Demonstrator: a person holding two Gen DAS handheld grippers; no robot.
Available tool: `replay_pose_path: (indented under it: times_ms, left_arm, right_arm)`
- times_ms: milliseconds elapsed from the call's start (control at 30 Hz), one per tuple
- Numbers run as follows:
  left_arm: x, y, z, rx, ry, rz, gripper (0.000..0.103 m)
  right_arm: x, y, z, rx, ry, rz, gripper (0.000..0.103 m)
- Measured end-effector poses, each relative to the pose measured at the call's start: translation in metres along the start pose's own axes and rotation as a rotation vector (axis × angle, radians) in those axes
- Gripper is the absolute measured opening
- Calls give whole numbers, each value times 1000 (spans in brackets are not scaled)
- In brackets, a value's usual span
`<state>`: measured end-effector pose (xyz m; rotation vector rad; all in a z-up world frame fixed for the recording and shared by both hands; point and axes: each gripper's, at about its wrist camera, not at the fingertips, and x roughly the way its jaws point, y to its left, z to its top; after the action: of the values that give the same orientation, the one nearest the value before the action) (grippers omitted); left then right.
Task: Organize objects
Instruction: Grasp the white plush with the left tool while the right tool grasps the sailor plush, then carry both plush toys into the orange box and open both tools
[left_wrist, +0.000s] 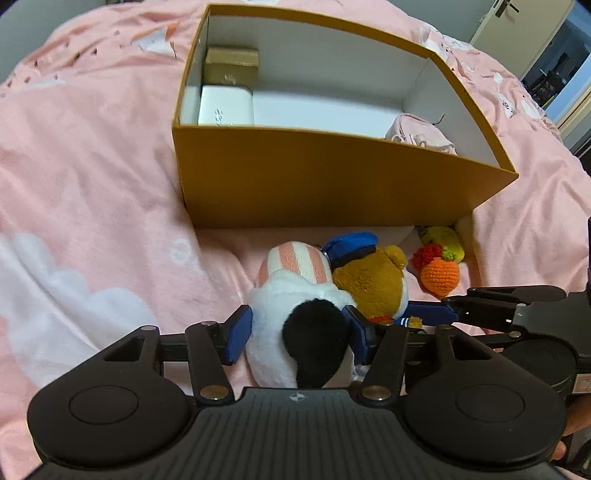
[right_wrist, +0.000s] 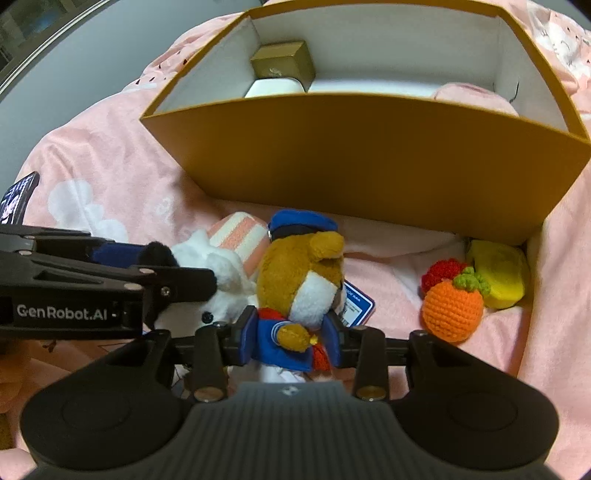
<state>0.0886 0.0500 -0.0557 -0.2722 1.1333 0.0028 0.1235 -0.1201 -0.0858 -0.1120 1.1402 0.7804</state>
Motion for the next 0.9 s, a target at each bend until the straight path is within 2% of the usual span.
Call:
replay_pose_path:
  times_ms: [367, 567, 700, 900]
  left_arm:
    - [11, -2, 0, -1, 22, -20, 69]
    - [14, -1, -2, -7, 25, -20, 69]
    - [5, 1, -8, -21, -9, -25, 63]
    - [-21, -4, -13, -19, -70, -34, 62]
  right_arm:
    - [8, -2, 0, 4, 31, 5, 48]
    - [11, -4, -1, 10, 41, 17, 45]
    - [5, -5, -2, 14, 35, 28, 40]
    - [-20, -15, -4, 71, 2, 47, 38]
